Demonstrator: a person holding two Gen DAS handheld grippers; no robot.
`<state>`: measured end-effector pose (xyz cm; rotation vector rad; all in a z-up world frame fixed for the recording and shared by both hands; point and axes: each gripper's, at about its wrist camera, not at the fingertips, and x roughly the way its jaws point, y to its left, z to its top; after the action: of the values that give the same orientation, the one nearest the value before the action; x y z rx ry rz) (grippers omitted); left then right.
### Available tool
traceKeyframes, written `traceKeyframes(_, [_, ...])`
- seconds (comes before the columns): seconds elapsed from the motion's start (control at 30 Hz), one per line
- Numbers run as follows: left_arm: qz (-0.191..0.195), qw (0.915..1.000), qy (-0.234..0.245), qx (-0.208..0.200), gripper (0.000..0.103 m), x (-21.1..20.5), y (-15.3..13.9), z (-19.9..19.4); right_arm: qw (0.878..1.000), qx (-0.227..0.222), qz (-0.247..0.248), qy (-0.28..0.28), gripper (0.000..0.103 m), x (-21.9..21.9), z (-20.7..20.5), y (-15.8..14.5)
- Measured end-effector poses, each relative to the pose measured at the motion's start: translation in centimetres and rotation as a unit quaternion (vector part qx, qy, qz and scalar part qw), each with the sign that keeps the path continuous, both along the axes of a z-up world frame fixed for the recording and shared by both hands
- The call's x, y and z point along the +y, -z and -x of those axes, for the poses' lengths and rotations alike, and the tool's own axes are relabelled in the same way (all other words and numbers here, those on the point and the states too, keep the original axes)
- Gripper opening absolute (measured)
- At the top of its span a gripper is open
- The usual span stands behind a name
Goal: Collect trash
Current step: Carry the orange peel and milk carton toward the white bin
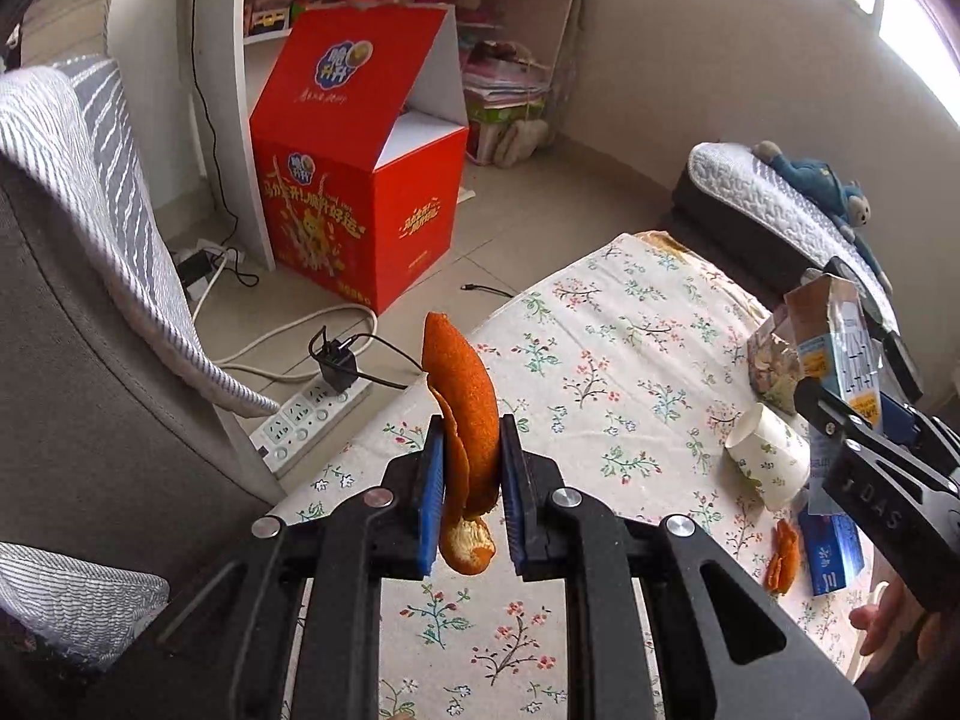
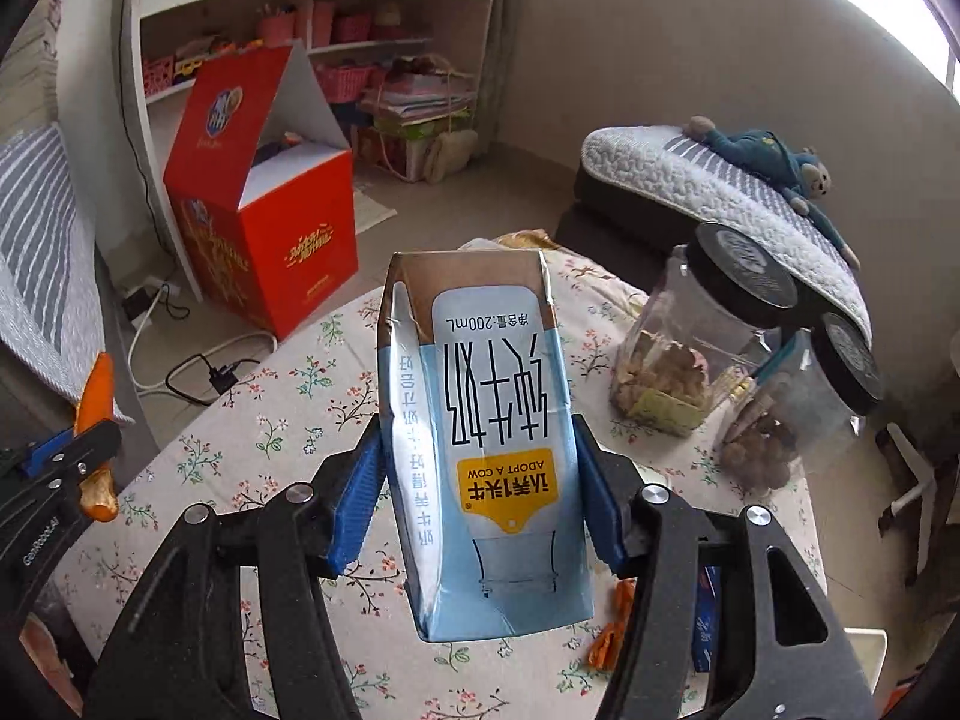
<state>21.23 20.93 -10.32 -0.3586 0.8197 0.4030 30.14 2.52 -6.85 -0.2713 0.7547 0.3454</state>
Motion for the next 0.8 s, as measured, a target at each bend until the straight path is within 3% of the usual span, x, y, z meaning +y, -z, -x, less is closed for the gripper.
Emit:
traceKeyframes(0.3, [-0.037,0.9972,0.038,-0.053,0.017,-5.2,-5.0,1.4,0.994,-0.076,-0.035,0.074,0.056,-7.1,4.5,-3.0])
traceKeyframes(0.8, [-0.084,0.9838,0.125,-0.097,0.018,-16.2,-8.0,2.5,0.974,-0.135,-0.071,0.168,0.056,-16.8,8.9,-5.4])
